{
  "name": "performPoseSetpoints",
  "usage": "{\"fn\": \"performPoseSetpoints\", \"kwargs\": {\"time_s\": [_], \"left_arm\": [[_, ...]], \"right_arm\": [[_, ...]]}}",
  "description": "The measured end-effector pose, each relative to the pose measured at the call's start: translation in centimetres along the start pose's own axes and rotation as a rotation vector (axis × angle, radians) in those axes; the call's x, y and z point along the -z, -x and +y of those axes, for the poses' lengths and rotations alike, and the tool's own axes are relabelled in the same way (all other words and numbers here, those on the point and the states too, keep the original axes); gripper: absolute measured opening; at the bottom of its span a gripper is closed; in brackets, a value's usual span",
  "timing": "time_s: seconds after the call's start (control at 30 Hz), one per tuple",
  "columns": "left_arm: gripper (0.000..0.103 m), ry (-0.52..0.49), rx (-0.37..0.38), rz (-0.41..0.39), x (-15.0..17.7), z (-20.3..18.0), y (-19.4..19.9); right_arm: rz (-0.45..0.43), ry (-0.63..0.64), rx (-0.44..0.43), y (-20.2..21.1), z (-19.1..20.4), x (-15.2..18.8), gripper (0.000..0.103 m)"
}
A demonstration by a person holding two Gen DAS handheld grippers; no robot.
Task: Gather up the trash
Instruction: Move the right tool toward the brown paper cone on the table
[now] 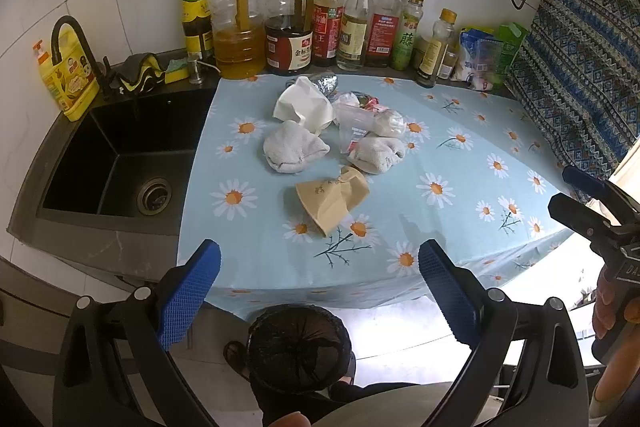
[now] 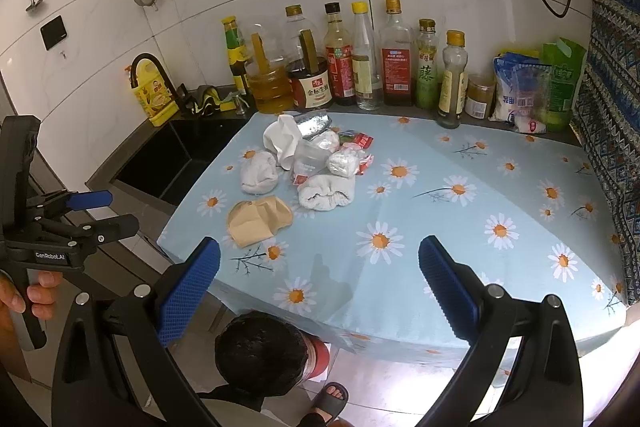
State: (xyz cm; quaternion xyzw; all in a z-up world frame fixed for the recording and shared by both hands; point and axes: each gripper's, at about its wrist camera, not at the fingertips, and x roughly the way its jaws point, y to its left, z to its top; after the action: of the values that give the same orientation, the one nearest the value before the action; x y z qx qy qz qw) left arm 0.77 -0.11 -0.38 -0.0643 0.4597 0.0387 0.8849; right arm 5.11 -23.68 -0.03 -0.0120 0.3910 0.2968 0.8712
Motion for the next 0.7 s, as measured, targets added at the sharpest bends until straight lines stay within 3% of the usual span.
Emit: {"fn": "performPoseSetpoints", "kwargs": {"time_s": [0.7], "left_arm": [[0.096,0.024,-0.007,0.052,-0.7,4.1,-1.0]], "right_arm": [[0.063,0.001,-0.038,-3.8,2.6,-1.3,0.099]]}}
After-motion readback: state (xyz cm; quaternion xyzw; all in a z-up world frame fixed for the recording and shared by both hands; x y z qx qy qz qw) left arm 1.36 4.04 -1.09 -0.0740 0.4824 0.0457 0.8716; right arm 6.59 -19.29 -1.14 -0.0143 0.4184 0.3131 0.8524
